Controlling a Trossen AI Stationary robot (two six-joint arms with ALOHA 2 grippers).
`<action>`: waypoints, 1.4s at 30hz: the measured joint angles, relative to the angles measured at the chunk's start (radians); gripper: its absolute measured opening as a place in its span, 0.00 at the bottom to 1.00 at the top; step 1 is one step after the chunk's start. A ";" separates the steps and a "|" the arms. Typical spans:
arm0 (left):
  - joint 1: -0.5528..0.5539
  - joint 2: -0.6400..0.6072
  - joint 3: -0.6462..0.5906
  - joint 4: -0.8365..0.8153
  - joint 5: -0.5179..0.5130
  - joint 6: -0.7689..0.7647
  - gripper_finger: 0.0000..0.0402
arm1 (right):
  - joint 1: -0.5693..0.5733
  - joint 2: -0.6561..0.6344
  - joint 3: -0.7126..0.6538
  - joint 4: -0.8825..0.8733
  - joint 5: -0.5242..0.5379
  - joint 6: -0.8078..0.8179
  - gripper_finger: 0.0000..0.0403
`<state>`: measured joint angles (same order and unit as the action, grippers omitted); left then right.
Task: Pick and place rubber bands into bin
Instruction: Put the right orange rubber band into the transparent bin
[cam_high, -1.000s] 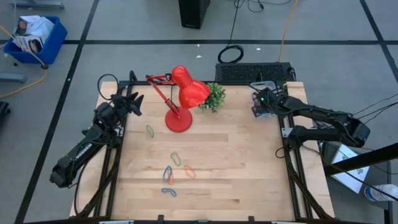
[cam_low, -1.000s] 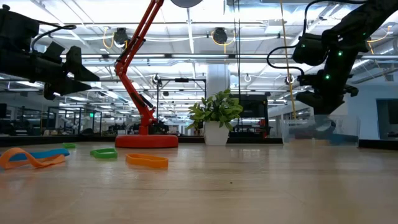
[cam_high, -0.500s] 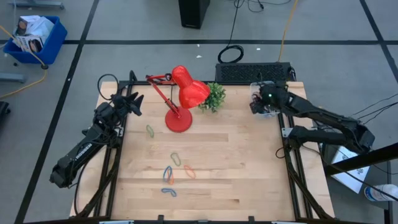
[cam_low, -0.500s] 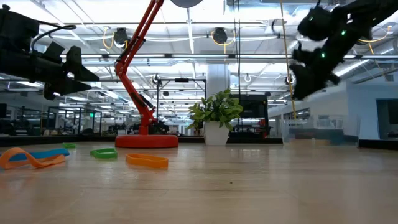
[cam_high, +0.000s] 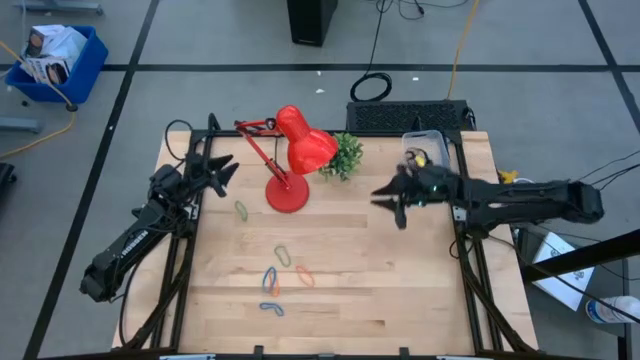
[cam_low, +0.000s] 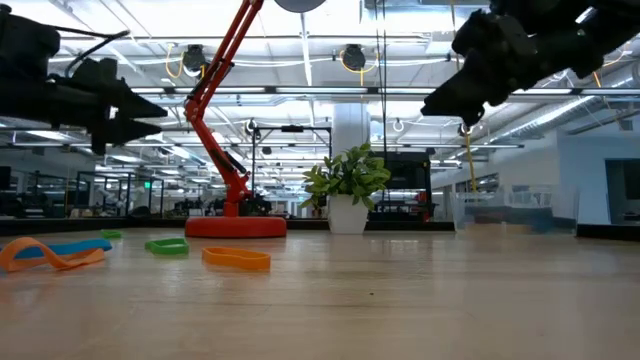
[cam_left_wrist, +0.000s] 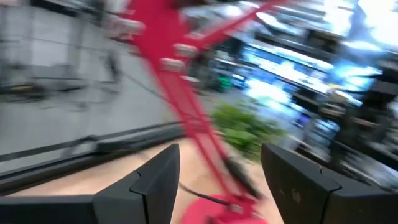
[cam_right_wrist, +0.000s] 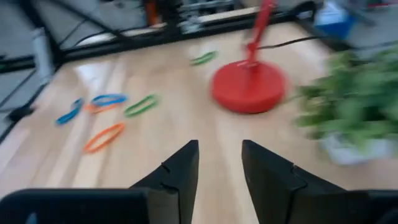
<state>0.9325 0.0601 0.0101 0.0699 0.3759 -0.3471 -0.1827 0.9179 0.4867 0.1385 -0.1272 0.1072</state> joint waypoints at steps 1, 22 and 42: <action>-0.002 0.000 0.000 0.008 0.057 0.012 0.57 | 0.032 0.017 -0.014 0.030 0.000 -0.003 0.28; -0.633 0.075 0.000 0.166 0.039 0.223 0.57 | 0.176 0.204 -0.074 0.278 0.190 -0.102 0.26; -1.100 0.775 0.257 0.185 -0.441 0.334 0.57 | 0.176 0.204 -0.074 0.276 0.213 -0.141 0.26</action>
<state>-0.1679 0.8351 0.2673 0.2553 -0.0653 -0.0130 -0.0067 1.1221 0.4126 0.4149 0.0856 -0.0335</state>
